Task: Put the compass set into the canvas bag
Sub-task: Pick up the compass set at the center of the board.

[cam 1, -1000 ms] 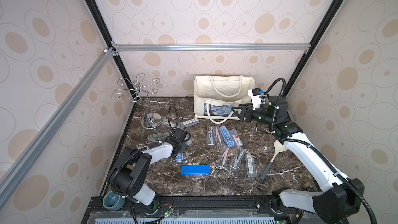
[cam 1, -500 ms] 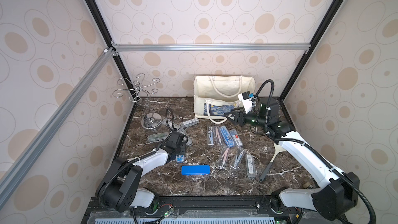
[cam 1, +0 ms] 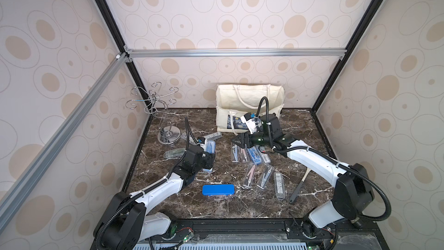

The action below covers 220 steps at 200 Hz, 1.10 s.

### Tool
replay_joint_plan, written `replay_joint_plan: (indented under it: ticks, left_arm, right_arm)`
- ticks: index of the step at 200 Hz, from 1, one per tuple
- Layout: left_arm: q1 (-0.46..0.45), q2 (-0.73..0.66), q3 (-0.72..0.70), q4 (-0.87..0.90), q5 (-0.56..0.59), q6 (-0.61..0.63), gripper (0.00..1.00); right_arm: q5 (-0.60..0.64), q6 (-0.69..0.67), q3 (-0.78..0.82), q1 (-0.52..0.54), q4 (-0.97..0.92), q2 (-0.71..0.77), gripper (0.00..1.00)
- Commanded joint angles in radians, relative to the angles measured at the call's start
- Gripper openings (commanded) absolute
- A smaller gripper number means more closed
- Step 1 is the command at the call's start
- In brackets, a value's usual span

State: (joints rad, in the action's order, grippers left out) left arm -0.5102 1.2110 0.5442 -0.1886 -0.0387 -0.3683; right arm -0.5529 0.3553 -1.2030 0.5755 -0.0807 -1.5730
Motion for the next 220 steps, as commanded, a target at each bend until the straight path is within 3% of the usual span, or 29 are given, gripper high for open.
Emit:
replay_joint_plan:
  ticks: [1, 57, 133, 182, 220]
  left_arm:
    - [-0.009, -0.036, -0.007, -0.129, -0.075, 0.084, 0.57]
    - [-0.013, -0.058, 0.002, -0.168, -0.118, 0.103, 0.57]
    - [-0.013, -0.088, -0.004, -0.199, -0.093, 0.133, 0.57]
    - [-0.012, -0.097, -0.017, -0.225, -0.107, 0.126, 0.57]
    - [-0.013, -0.102, -0.033, -0.242, -0.109, 0.115, 0.58]
  right_arm:
    - [0.026, 0.067, -0.063, 0.036, 0.047, -0.027, 0.63]
    - [0.054, 0.099, -0.196, 0.095, 0.017, -0.139, 0.58]
    - [0.225, 0.056, -0.297, 0.144, -0.104, -0.218, 0.56]
    - [0.134, 0.088, -0.31, 0.145, -0.05, -0.26, 0.55]
    - [0.073, 0.136, -0.288, 0.144, 0.037, -0.268, 0.45]
